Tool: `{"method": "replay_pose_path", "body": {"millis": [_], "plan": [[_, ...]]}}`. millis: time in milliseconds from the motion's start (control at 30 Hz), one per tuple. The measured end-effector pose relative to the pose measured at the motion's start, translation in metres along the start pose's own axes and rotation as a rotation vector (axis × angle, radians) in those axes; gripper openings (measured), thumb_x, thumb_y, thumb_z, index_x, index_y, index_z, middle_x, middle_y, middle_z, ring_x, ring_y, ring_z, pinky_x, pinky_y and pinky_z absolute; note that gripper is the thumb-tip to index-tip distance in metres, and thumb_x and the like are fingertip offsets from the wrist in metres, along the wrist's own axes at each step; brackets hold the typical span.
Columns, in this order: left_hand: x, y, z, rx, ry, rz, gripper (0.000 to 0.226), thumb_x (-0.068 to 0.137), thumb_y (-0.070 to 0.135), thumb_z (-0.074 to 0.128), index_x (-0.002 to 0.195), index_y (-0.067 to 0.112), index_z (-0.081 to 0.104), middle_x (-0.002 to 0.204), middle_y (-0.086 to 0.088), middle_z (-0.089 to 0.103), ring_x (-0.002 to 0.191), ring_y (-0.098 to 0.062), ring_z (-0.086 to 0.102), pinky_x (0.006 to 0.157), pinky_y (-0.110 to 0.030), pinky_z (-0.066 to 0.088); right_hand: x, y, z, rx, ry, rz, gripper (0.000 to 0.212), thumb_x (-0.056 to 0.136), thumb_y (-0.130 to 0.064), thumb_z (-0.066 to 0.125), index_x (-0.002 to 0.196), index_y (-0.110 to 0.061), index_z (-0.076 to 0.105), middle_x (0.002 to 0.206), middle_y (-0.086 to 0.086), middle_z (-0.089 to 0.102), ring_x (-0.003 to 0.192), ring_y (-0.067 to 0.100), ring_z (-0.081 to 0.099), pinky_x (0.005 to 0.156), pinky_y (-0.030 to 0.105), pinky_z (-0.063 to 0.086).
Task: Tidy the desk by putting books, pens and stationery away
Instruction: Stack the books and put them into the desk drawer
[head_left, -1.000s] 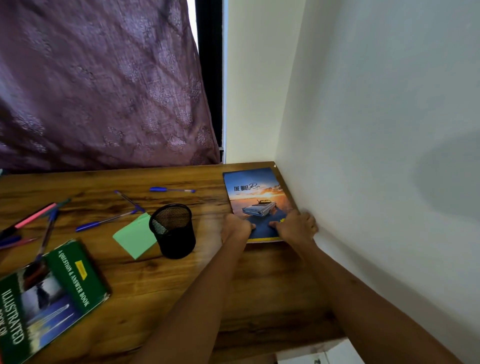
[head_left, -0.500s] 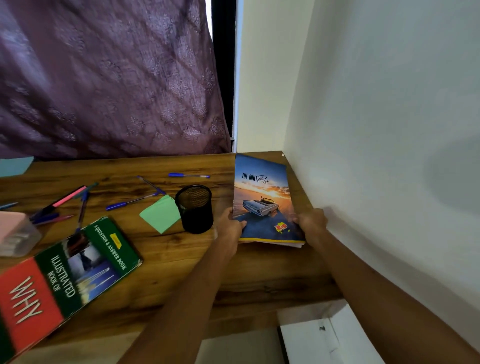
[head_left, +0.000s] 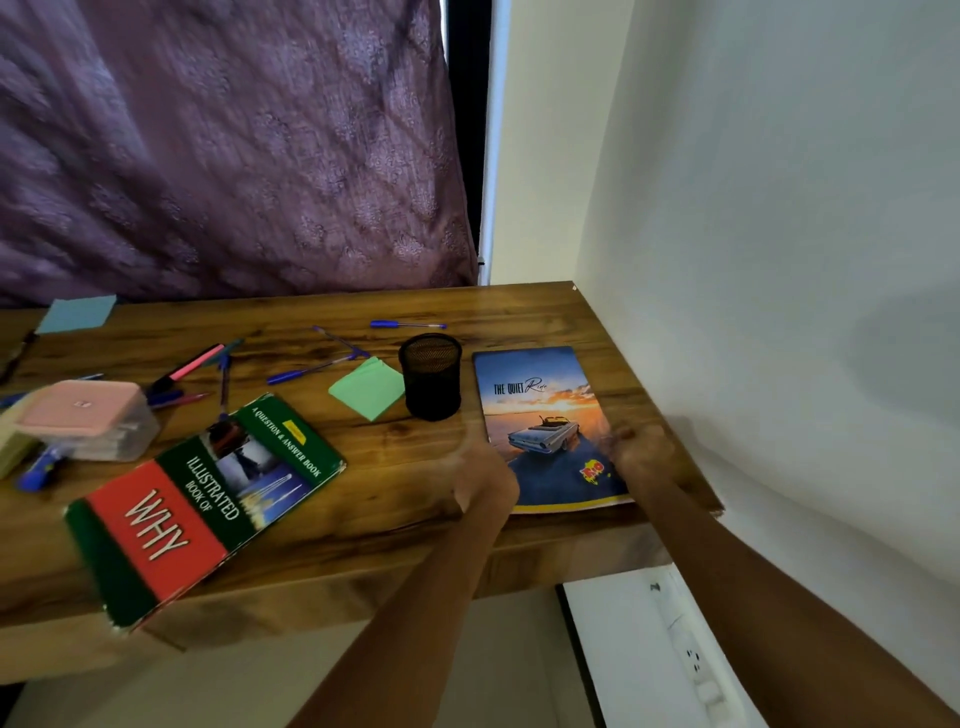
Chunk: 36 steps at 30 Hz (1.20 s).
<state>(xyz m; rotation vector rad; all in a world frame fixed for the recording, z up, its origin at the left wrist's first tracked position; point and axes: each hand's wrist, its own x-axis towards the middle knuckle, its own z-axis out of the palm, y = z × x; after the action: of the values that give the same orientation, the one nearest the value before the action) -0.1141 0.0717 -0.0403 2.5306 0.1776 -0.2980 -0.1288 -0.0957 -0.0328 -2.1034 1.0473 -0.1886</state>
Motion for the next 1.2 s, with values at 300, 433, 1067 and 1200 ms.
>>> {"method": "replay_pose_path", "body": {"millis": [300, 433, 1067, 1200], "plan": [[-0.008, -0.012, -0.009, 0.111, 0.131, 0.121, 0.021, 0.093, 0.018, 0.058, 0.112, 0.01, 0.061, 0.112, -0.007, 0.065, 0.099, -0.02, 0.066, 0.075, -0.026, 0.055, -0.03, -0.016, 0.007, 0.015, 0.054, -0.076, 0.023, 0.093, -0.009, 0.056, 0.11, 0.002, 0.067, 0.109, 0.019, 0.066, 0.103, 0.032, 0.062, 0.072, 0.029, 0.042], [-0.007, -0.028, -0.034, 0.02, 0.179, 0.134, 0.02, 0.098, 0.02, 0.047, 0.109, 0.011, 0.061, 0.108, -0.007, 0.063, 0.097, -0.018, 0.063, 0.076, -0.027, 0.054, -0.049, -0.041, 0.021, 0.082, 0.029, -0.146, 0.017, 0.087, -0.01, 0.065, 0.102, -0.005, 0.07, 0.107, 0.012, 0.068, 0.1, 0.027, 0.063, 0.08, 0.035, 0.05], [0.007, -0.253, -0.163, 0.078, 0.37, -0.452, 0.051, 0.082, 0.032, 0.066, 0.126, 0.01, 0.049, 0.136, -0.012, 0.041, 0.129, -0.036, 0.033, 0.102, -0.05, 0.033, -0.217, -0.164, 0.187, -0.246, -0.621, -0.431, 0.047, 0.089, -0.032, 0.063, 0.123, -0.002, 0.052, 0.126, 0.016, 0.058, 0.113, 0.03, 0.057, 0.086, 0.036, 0.046], [0.012, -0.255, -0.172, -0.054, 0.296, -0.642, 0.071, 0.075, 0.041, 0.073, 0.13, 0.011, 0.038, 0.141, -0.016, 0.031, 0.13, -0.037, 0.028, 0.099, -0.054, 0.035, -0.215, -0.164, 0.194, -0.246, -0.581, -0.403, 0.048, 0.087, -0.028, 0.066, 0.124, -0.001, 0.051, 0.127, 0.017, 0.057, 0.114, 0.031, 0.056, 0.089, 0.037, 0.046]]}}
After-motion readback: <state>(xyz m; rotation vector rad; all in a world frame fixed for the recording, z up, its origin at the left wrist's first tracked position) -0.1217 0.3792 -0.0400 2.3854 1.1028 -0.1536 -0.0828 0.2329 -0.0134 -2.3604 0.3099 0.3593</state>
